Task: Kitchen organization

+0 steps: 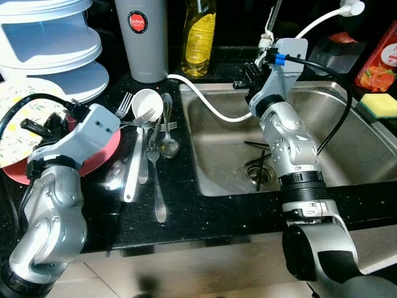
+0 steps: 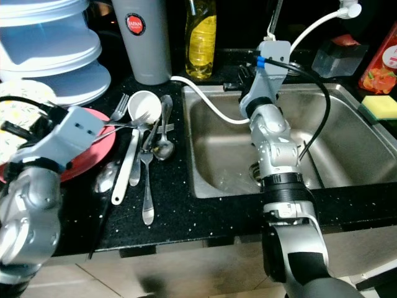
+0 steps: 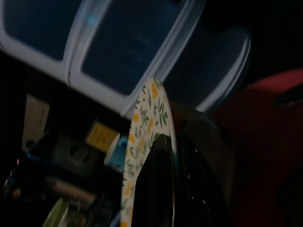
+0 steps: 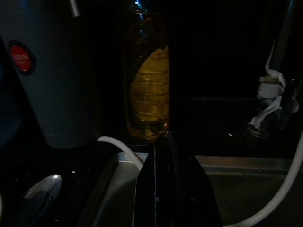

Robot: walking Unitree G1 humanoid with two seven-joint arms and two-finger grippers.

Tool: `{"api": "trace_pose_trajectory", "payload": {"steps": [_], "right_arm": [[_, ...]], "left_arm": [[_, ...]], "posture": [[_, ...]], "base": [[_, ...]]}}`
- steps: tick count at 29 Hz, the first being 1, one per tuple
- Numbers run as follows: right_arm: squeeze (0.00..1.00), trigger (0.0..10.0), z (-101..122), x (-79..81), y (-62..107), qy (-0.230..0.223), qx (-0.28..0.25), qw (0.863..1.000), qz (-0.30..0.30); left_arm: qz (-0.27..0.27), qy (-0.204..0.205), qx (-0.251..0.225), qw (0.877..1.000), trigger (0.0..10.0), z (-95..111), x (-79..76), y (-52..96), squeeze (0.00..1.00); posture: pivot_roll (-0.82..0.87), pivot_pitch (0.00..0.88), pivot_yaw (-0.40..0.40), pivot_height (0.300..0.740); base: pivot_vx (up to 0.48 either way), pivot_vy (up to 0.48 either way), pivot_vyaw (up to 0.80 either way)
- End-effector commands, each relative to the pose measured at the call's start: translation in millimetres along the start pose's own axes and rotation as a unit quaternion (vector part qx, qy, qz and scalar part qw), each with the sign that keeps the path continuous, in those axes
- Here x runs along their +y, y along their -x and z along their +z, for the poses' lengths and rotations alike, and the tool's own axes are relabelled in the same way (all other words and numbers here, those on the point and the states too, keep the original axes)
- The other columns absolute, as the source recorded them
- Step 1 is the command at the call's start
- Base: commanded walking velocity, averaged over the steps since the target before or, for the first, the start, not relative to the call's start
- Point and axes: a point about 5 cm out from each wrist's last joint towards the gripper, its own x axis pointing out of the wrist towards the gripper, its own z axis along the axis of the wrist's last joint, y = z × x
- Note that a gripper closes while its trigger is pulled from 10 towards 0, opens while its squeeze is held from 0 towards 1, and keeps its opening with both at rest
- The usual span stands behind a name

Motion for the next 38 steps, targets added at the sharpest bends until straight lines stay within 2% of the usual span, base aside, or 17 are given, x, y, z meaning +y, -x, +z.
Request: {"api": "trace_pose_trajectory", "payload": {"steps": [1, 2, 10, 15, 16, 17, 18, 23, 25, 27, 28, 29, 32, 33, 35, 37, 38], "right_arm": [[0.00, 10.0, -5, -2.0, 1.4, -0.001, 0.007, 1.000, -0.004], [0.00, 10.0, -5, -1.8, 1.2, -0.001, 0.007, 1.000, -0.005], [0.00, 10.0, -5, -1.5, 0.4, -0.002, 0.005, 1.000, -0.005], [0.00, 10.0, -4, -0.9, -1.2, -0.002, 0.004, 1.000, -0.006], [0.00, 10.0, -3, -0.6, -1.5, -0.002, 0.002, 1.000, -0.006], [0.00, 10.0, 0, -1.6, -1.5, 0.000, -0.002, 1.000, -0.008], [0.00, 10.0, 0, -1.6, -1.5, 0.000, -0.002, 1.000, -0.008], [0.00, 10.0, 2, -8.7, 2.7, 0.005, -0.007, 1.000, -0.023], [0.00, 10.0, 2, -9.7, 3.6, 0.006, -0.008, 1.000, -0.026], [0.00, 10.0, 2, -12.6, 5.5, 0.007, -0.009, 0.999, -0.032], [0.00, 10.0, 2, -13.5, 6.2, 0.008, -0.009, 0.999, -0.034], [0.00, 10.0, 2, -14.0, 6.6, 0.009, -0.009, 0.999, -0.035], [0.00, 10.0, 2, -15.2, 7.4, 0.009, -0.010, 0.999, -0.036], [0.00, 10.0, 2, -15.2, 7.4, 0.009, -0.010, 0.999, -0.036], [0.00, 10.0, 2, -15.2, 7.2, 0.010, -0.010, 0.999, -0.036], [0.00, 10.0, 4, -14.7, 5.5, 0.011, -0.012, 0.999, -0.035], [0.00, 10.0, 5, -14.9, 4.9, 0.011, -0.013, 0.999, -0.035]], "left_arm": [[-0.012, 0.019, -0.069, 0.997, 0.0, 23, -4.2, 2.1, 0.00], [0.004, 0.032, -0.126, 0.991, 10.0, 41, 1.1, 2.5, 0.00], [0.009, 0.063, -0.243, 0.968, 10.0, 82, 7.8, 1.7, 0.00], [-0.074, 0.172, -0.285, 0.940, 10.0, 114, -3.3, 0.5, 0.00], [-0.105, 0.204, -0.301, 0.926, 10.0, 125, -5.9, 1.4, 0.00], [-0.173, 0.277, -0.336, 0.883, 10.0, 145, -9.7, 5.5, 0.00], [-0.173, 0.277, -0.336, 0.883, 10.0, 145, -9.7, 5.5, 0.00], [-0.290, 0.402, -0.396, 0.773, 10.0, 168, -7.9, 22.4, 0.00], [-0.309, 0.421, -0.399, 0.754, 10.0, 169, -7.5, 25.1, 0.00], [-0.359, 0.503, -0.375, 0.691, 10.0, 165, -7.2, 26.0, 0.00], [-0.376, 0.522, -0.347, 0.683, 10.0, 160, -12.2, 22.3, 0.00], [-0.386, 0.532, -0.328, 0.679, 10.0, 157, -16.1, 19.2, 0.00], [-0.385, 0.517, -0.191, 0.740, 10.0, 134, -50.8, -3.6, 0.00], [-0.385, 0.517, -0.191, 0.740, 10.0, 134, -50.8, -3.6, 0.00], [-0.399, 0.541, -0.149, 0.725, 10.0, 128, -60.6, -6.2, 0.00], [-0.434, 0.603, -0.059, 0.667, 10.0, 115, -82.8, -6.2, 0.00], [-0.434, 0.609, -0.048, 0.662, 10.0, 113, -85.9, -6.0, 0.00]], "posture": [[0.19, 0.000, -0.039, 0.740], [0.19, 0.000, -0.039, 0.740], [0.18, 0.000, -0.039, 0.740], [0.17, 0.000, -0.039, 0.740], [0.16, 0.000, -0.036, 0.740], [0.15, 0.000, -0.030, 0.740], [0.15, 0.000, -0.030, 0.740], [0.11, 0.000, -0.005, 0.740], [0.10, 0.000, 0.003, 0.740], [0.09, 0.000, 0.009, 0.740], [0.09, 0.000, 0.009, 0.740], [0.09, 0.000, 0.009, 0.740], [0.09, 0.000, 0.013, 0.740], [0.09, 0.000, 0.013, 0.740], [0.09, 0.000, 0.011, 0.740], [0.09, 0.000, 0.004, 0.740], [0.09, 0.000, 0.001, 0.740]], "base": [[0.000, 0.000, 0.00], [0.000, 0.000, 0.00], [0.000, 0.000, 0.00], [0.000, 0.000, 0.00], [0.000, 0.000, 0.00], [0.000, 0.000, 0.00], [0.000, 0.000, 0.00], [0.000, 0.000, 0.00], [0.000, 0.000, 0.00], [0.000, 0.000, 0.00], [0.000, 0.000, 0.00], [0.000, 0.000, 0.00], [0.000, 0.000, 0.00], [0.000, 0.000, 0.00], [0.000, 0.000, 0.00], [0.000, 0.000, 0.00], [0.000, 0.000, 0.00]]}}
